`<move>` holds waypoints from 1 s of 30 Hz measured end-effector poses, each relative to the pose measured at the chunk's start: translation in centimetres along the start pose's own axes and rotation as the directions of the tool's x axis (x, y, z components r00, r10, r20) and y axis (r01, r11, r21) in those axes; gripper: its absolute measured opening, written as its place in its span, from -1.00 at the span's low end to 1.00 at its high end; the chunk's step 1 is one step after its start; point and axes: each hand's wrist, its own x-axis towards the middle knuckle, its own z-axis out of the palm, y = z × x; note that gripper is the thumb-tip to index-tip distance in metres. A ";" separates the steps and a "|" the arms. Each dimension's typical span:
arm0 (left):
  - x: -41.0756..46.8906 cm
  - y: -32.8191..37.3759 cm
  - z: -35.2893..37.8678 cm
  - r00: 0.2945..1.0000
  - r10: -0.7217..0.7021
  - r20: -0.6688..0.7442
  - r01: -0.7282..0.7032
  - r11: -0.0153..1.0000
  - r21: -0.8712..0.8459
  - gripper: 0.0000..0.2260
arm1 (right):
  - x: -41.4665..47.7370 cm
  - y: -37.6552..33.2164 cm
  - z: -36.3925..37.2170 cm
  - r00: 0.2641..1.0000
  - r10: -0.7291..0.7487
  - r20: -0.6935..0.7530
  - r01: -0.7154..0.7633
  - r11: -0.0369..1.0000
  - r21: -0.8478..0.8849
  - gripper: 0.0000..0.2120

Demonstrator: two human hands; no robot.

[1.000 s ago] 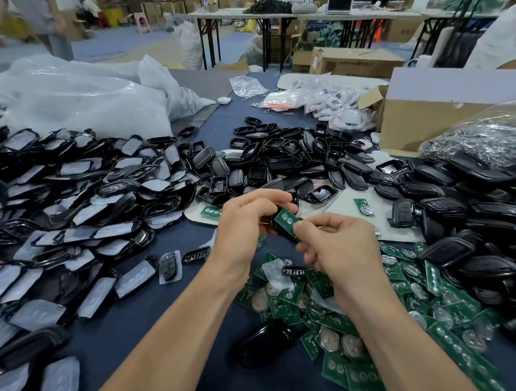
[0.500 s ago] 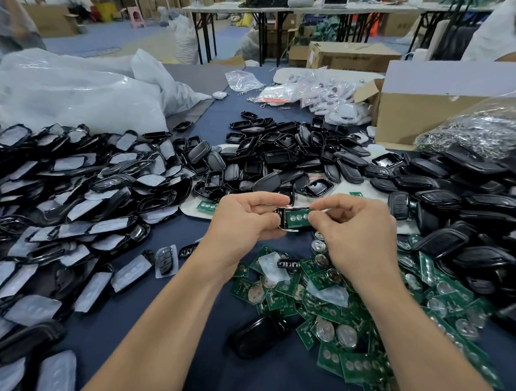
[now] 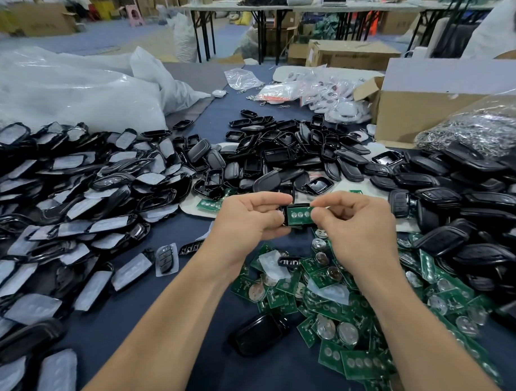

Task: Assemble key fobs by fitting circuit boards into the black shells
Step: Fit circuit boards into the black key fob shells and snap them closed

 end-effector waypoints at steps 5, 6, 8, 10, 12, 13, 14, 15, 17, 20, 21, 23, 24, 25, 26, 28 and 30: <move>-0.2 0.0 0.1 1.000 0.001 0.001 -0.001 1.000 -0.008 -0.73 | -0.2 -0.3 0.2 0.998 -0.024 -0.050 0.019 0.994 -0.107 -0.78; -0.2 0.0 0.2 1.000 0.006 -0.005 -0.006 1.000 -0.006 -0.74 | -0.4 -0.5 0.3 0.998 -0.027 -0.056 0.020 0.992 -0.123 -0.77; -0.4 -0.1 0.4 0.999 0.028 -0.031 -0.028 0.999 0.028 -0.75 | -0.7 -0.8 0.5 0.998 -0.035 -0.059 0.027 0.989 -0.145 -0.78; -0.5 -0.2 0.5 0.995 0.053 -0.083 -0.047 0.996 0.076 -0.73 | -1.0 -1.0 0.7 0.997 -0.052 -0.059 0.042 0.987 -0.153 -0.79; -0.5 -0.3 0.4 0.990 0.062 -0.128 -0.052 0.995 0.085 -0.70 | -1.1 -1.1 0.9 0.997 -0.060 -0.055 0.051 0.987 -0.150 -0.82; -0.5 -0.2 0.4 0.988 0.065 -0.141 -0.053 0.995 0.082 -0.68 | -1.1 -1.1 0.9 0.997 -0.062 -0.049 0.054 0.986 -0.160 -0.84; -0.5 -0.2 0.4 0.987 0.070 -0.148 -0.059 0.995 0.078 -0.67 | -1.1 -1.1 0.9 0.997 -0.065 -0.045 0.056 0.983 -0.175 -0.86; -0.6 -0.1 0.4 0.985 0.077 -0.152 -0.067 0.995 0.070 -0.66 | -1.0 -1.1 0.9 0.997 -0.062 -0.045 0.053 0.981 -0.184 -0.87; -0.6 0.0 0.4 0.982 0.089 -0.164 -0.083 0.995 0.047 -0.66 | -0.9 -0.8 0.8 0.998 -0.043 -0.040 0.035 0.980 -0.196 -0.89; -0.6 0.2 0.4 0.983 0.085 -0.164 -0.088 0.996 -0.009 -0.67 | -0.7 -0.6 0.8 0.994 0.036 0.103 -0.033 0.999 -0.031 -0.95; -0.5 0.2 0.3 0.986 0.080 -0.149 -0.085 0.996 -0.022 -0.68 | -0.7 -0.6 0.8 0.985 0.059 0.161 -0.071 0.995 0.067 -0.89; -0.5 0.1 0.3 0.991 0.095 -0.098 -0.094 0.995 0.017 -0.70 | -0.5 -0.5 0.8 0.976 0.084 0.199 -0.117 0.980 0.163 -0.79; -0.5 0.0 0.3 0.990 0.121 -0.077 -0.114 0.990 0.088 -0.72 | -0.5 -0.5 0.8 0.978 0.082 0.192 -0.116 0.978 0.172 -0.78; -0.5 -0.1 0.3 0.985 0.158 -0.064 -0.143 0.972 0.188 -0.74 | -0.5 -0.4 0.8 0.980 0.079 0.181 -0.112 0.978 0.179 -0.79; -0.4 -0.2 0.4 0.979 0.195 -0.054 -0.171 0.941 0.293 -0.75 | -0.5 -0.4 0.8 0.982 0.079 0.172 -0.110 0.977 0.180 -0.81; -0.4 -0.2 0.4 0.972 0.225 -0.066 -0.182 0.901 0.395 -0.76 | -0.6 -0.3 0.9 0.980 0.085 0.180 -0.120 0.974 0.194 -0.86; -0.4 0.1 0.2 0.980 0.179 -0.089 -0.147 0.948 0.282 -0.73 | -0.5 -0.4 1.0 0.974 0.102 0.202 -0.159 0.944 0.289 -0.87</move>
